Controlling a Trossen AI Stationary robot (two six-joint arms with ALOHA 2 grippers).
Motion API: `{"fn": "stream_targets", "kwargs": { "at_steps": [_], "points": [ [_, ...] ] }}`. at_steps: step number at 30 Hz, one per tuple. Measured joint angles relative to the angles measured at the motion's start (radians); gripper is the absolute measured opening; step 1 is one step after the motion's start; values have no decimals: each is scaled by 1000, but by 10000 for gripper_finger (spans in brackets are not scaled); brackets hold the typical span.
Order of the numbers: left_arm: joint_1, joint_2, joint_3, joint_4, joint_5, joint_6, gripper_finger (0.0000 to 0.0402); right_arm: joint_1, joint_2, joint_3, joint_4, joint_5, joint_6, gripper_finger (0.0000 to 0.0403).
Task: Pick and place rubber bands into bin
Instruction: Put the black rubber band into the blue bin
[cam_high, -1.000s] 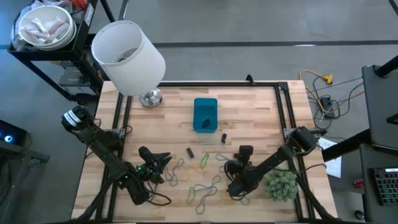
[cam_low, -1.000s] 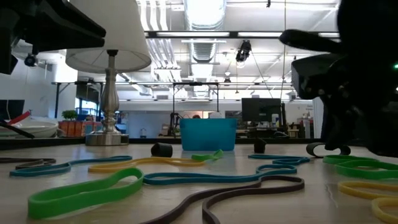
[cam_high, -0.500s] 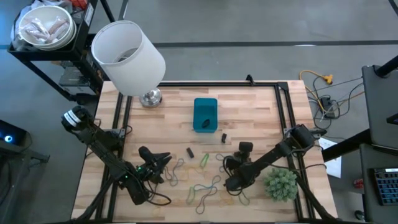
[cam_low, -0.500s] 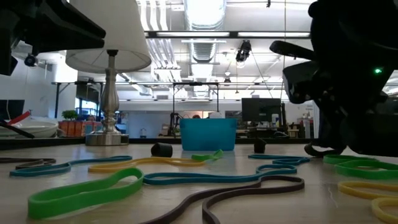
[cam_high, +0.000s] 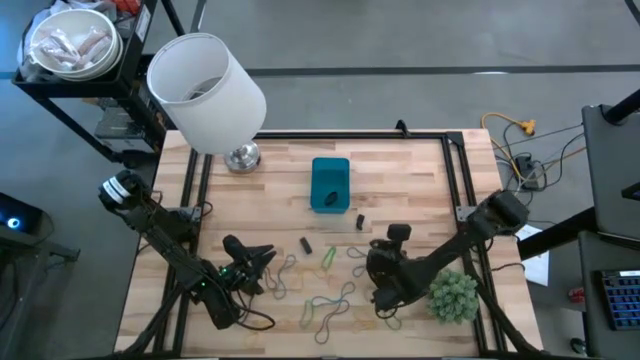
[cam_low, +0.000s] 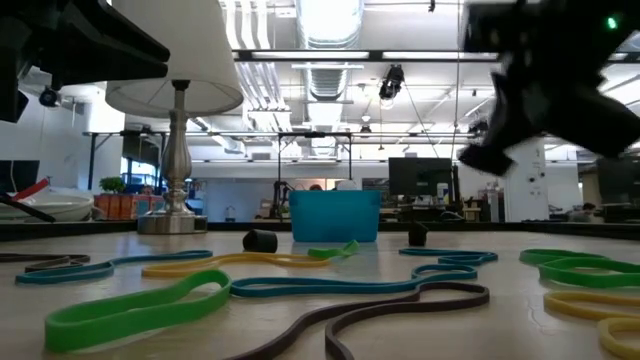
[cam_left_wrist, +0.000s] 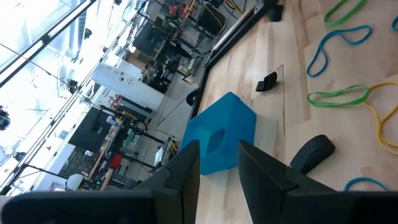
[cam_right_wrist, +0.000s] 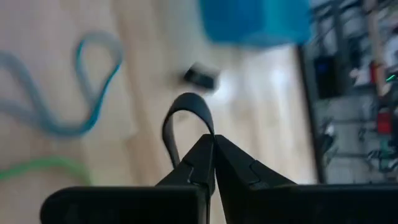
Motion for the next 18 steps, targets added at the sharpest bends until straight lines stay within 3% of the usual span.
{"fn": "stream_targets", "kwargs": {
  "at_steps": [4,10,13,18],
  "points": [
    [0,0,0,0,0,0,91,-22,-60,0,61,122,-105,8],
    [0,0,-2,0,0,0,91,-149,-108,0,330,141,-469,8],
    [0,0,-3,1,0,-1,91,-231,-110,0,482,117,-667,8],
    [0,0,-10,1,0,-3,91,-387,-111,0,642,-30,-855,8]
  ]
}}
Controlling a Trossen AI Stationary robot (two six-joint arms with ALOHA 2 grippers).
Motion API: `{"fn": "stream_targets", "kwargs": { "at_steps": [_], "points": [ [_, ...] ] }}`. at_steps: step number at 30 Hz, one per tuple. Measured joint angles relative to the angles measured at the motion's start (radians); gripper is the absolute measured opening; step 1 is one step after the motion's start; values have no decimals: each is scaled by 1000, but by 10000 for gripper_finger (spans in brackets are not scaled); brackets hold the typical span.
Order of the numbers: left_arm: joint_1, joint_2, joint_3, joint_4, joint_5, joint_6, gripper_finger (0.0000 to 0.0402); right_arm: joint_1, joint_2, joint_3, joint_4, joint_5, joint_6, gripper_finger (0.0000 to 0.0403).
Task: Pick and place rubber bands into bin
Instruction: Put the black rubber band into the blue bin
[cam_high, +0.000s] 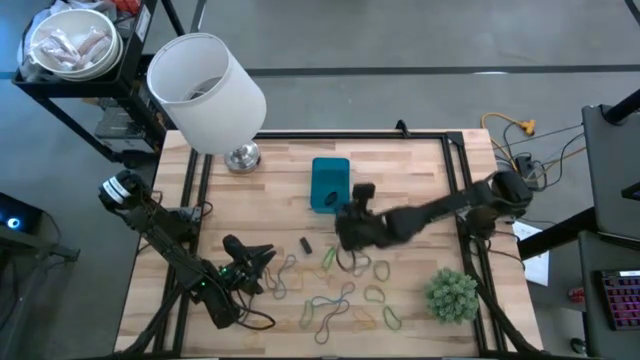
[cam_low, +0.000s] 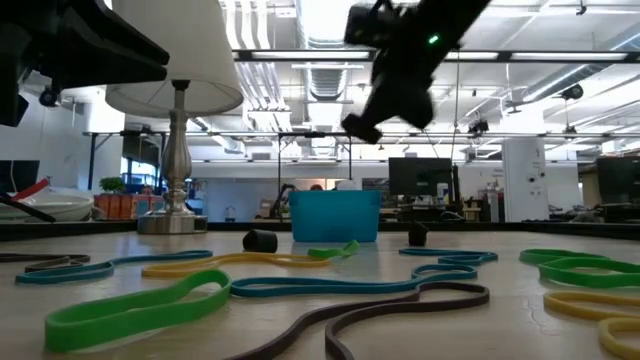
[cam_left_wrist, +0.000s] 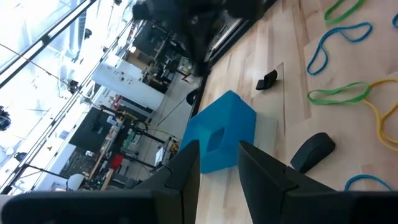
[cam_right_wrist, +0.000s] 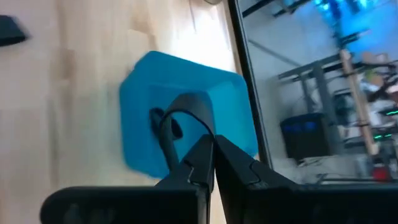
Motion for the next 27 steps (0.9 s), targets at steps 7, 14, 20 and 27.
{"fn": "stream_targets", "kwargs": {
  "at_steps": [7,14,20,27],
  "points": [
    [0,0,-5,1,0,-1,91,-198,1,-1,97,-215,-91,8],
    [0,0,-5,1,0,-1,91,-350,2,-13,165,-440,-101,8],
    [2,0,-5,2,0,-1,91,-422,2,-43,242,-596,-104,9],
    [2,0,-6,2,0,-2,91,-452,2,-54,253,-674,-90,63]
  ]
}}
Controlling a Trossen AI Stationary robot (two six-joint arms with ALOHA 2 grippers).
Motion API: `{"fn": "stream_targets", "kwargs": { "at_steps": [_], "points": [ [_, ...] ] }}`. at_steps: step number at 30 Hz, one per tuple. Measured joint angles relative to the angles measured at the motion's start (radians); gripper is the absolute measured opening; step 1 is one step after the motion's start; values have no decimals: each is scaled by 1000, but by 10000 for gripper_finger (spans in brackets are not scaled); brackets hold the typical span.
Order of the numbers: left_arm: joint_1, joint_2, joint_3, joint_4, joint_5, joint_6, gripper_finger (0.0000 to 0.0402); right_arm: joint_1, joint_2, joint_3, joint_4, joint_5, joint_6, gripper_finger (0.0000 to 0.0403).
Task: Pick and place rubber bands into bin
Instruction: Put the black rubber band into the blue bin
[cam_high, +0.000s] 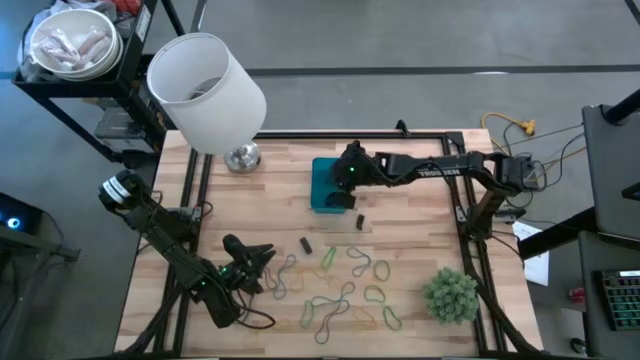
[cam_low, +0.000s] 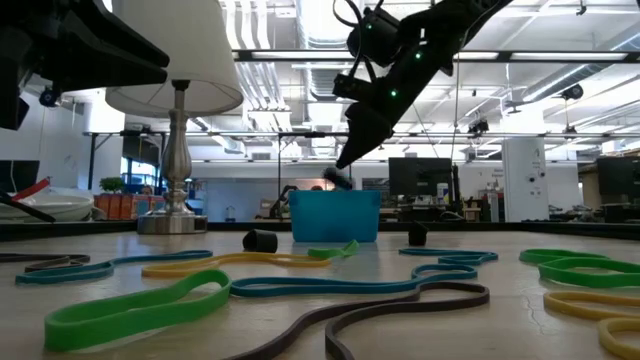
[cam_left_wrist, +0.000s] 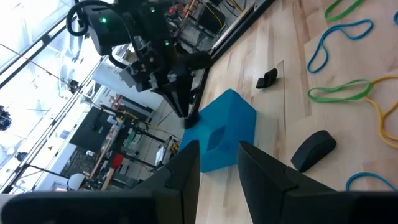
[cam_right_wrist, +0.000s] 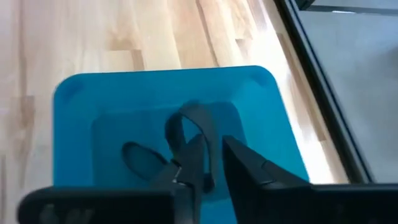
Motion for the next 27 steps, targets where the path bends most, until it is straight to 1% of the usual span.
{"fn": "stream_targets", "kwargs": {
  "at_steps": [5,6,7,11,15,19,21,24,27],
  "points": [
    [0,0,0,0,2,-2,91,2,0,5,-1,-3,0,113],
    [0,0,0,0,16,-3,91,3,-1,6,-3,-3,-8,121],
    [0,0,0,1,52,-3,91,7,-2,6,-3,-3,-15,127],
    [18,0,0,0,267,-1,91,48,-8,6,-11,-5,-57,142],
    [65,0,0,0,401,-1,91,117,-21,6,-20,-9,-101,146],
    [115,0,0,4,560,-7,91,203,-40,6,-60,-3,-113,138],
    [139,9,0,14,591,-9,91,247,-56,6,-93,-3,-102,134],
    [175,33,4,21,593,7,91,306,-80,6,-141,-3,-47,126],
    [218,71,2,67,596,68,91,365,-98,3,-167,1,10,119]
  ]
}}
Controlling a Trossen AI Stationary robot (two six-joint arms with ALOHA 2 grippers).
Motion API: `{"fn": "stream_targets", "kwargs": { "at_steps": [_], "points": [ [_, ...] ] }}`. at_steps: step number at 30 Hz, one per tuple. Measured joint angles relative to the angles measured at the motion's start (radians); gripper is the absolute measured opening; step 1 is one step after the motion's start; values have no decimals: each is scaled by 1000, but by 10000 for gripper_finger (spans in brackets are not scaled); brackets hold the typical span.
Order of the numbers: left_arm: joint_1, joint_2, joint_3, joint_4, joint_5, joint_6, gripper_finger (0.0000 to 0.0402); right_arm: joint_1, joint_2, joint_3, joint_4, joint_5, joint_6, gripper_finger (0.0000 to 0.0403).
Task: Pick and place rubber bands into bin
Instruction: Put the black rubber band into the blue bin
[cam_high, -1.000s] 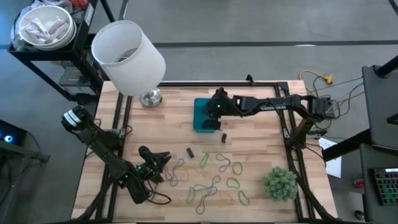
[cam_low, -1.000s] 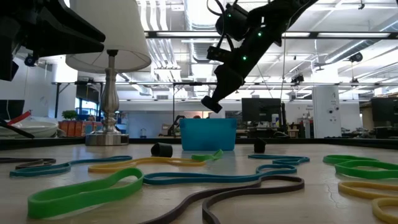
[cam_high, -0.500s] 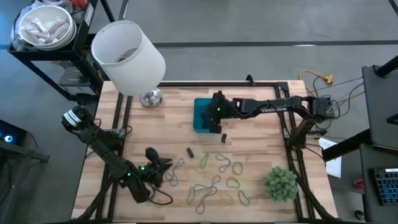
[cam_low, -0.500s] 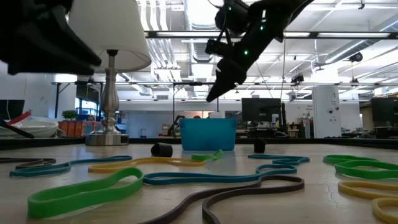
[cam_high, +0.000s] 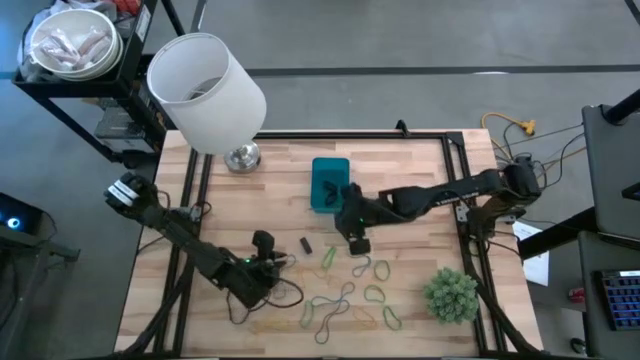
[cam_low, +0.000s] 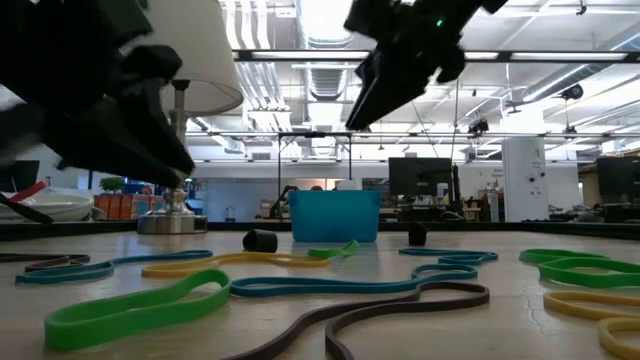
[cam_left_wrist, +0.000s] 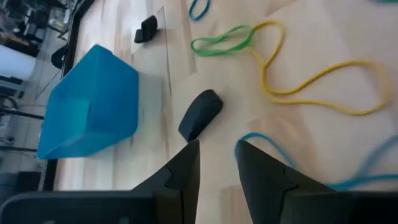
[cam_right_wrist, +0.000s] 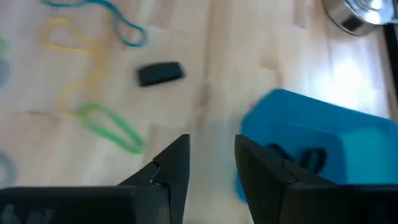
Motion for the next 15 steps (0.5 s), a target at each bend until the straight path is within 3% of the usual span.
{"fn": "stream_targets", "kwargs": {
  "at_steps": [4,15],
  "points": [
    [58,69,5,62,0,100,91,87,-10,-6,2,19,22,111],
    [158,184,31,155,0,221,91,318,-12,-7,10,306,50,91]
  ]
}}
